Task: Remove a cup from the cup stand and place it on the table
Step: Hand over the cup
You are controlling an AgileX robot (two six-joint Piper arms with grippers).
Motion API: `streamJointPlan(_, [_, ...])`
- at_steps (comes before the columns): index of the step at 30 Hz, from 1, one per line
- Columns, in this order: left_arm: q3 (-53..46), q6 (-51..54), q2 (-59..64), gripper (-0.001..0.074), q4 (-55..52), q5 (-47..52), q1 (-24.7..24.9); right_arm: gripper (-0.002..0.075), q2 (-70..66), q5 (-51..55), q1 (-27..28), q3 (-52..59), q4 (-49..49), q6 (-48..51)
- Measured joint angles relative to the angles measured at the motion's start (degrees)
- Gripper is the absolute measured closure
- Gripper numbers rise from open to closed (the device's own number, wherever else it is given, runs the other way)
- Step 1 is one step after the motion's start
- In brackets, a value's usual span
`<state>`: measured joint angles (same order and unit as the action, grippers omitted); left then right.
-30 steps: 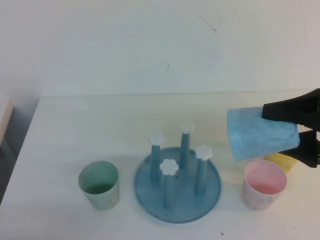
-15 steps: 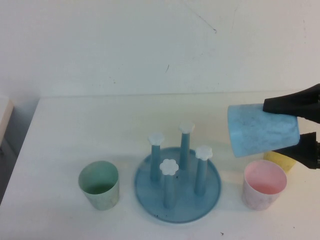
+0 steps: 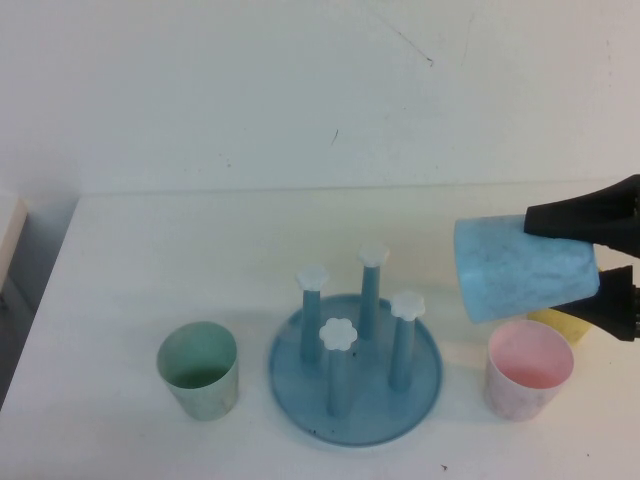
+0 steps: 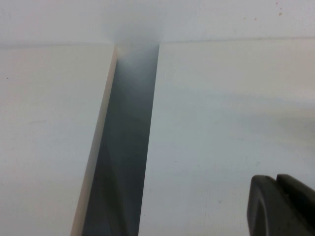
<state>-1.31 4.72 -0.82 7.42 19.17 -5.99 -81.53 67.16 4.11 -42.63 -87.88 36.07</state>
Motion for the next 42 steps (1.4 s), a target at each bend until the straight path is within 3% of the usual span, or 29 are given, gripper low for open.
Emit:
streamJointPlan(5, [0.00,-1.94,0.00,0.0738,3.25,-0.30,0.00,0.0120,0.00,0.00,0.00,0.00,1.47,0.00])
streamJointPlan(10, [-0.25,-18.74,0.00,0.0738,34.02,-0.25,0.00,0.0120,0.00,0.00,0.00,0.00,1.70,0.11])
streamJointPlan(13, [-0.25,-21.61,0.00,0.0738,46.67,-0.72,0.00,0.0120,0.00,0.00,0.00,0.00,1.70,0.21])
streamJointPlan(25, [-0.25,-21.14,0.00,0.0738,56.22,0.09,0.00,0.0120,0.00,0.00,0.00,0.00,1.82,1.77])
streamJointPlan(29, [-0.25,-10.32,0.00,0.0738,61.47,4.57,0.00,0.0120,0.00,0.00,0.00,0.00,2.33,3.68])
streamJointPlan(34, [0.59,22.96,0.56,0.0738,74.46,20.52,0.00,0.0120,0.00,0.00,0.00,0.00,2.85,4.90])
streamJointPlan(36, [2.78,30.97,2.26,0.0738,77.31,26.14,0.00,0.0120,0.00,0.00,0.00,0.00,2.85,4.90])
streamJointPlan(42, [10.69,42.79,10.64,0.0738,80.29,30.39,0.00,0.0120,0.00,0.00,0.00,0.00,2.85,5.39])
